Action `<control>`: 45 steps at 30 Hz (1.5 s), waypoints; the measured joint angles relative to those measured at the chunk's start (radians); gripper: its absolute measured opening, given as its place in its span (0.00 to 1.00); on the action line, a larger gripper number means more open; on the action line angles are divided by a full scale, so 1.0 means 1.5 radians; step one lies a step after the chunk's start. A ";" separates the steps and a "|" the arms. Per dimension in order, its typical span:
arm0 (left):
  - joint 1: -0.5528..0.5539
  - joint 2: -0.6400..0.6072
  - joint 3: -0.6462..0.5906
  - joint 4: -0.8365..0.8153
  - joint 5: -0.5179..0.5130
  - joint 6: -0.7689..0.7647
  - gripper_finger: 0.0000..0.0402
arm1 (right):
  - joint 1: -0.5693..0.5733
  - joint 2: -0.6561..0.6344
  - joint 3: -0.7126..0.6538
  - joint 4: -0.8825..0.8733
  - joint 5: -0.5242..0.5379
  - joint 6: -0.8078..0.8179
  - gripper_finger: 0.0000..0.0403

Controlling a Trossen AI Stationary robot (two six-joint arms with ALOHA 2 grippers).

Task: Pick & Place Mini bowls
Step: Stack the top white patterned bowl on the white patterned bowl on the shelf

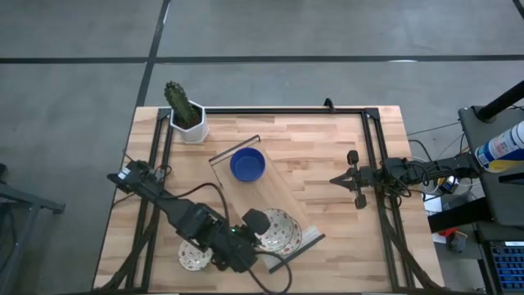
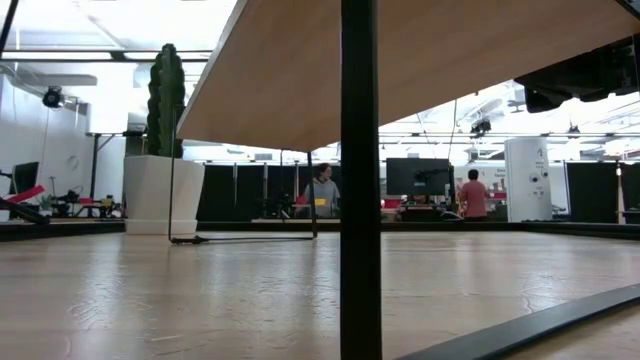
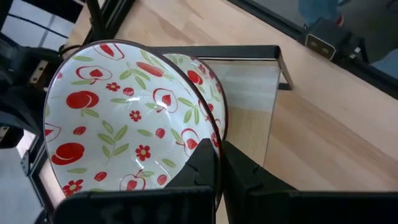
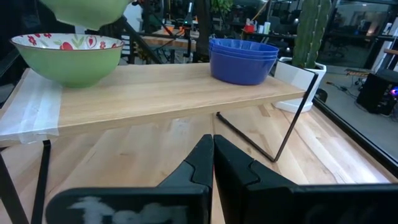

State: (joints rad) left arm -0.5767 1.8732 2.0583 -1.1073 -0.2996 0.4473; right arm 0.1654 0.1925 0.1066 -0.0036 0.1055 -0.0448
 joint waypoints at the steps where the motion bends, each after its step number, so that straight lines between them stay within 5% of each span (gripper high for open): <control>1: 0.001 0.000 0.000 0.000 0.000 0.003 0.01 | 0.000 0.000 0.000 0.000 0.000 0.000 0.02; 18: 0.032 0.016 -0.001 0.023 0.067 0.051 0.01 | 0.000 0.000 0.000 0.001 0.000 0.000 0.02; 45: 0.049 0.046 -0.001 0.010 0.060 0.065 0.07 | 0.000 0.000 0.000 0.001 0.000 0.000 0.02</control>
State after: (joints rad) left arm -0.5034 1.9427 2.0567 -1.0916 -0.2089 0.5450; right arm 0.1654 0.1928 0.1066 -0.0029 0.1059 -0.0448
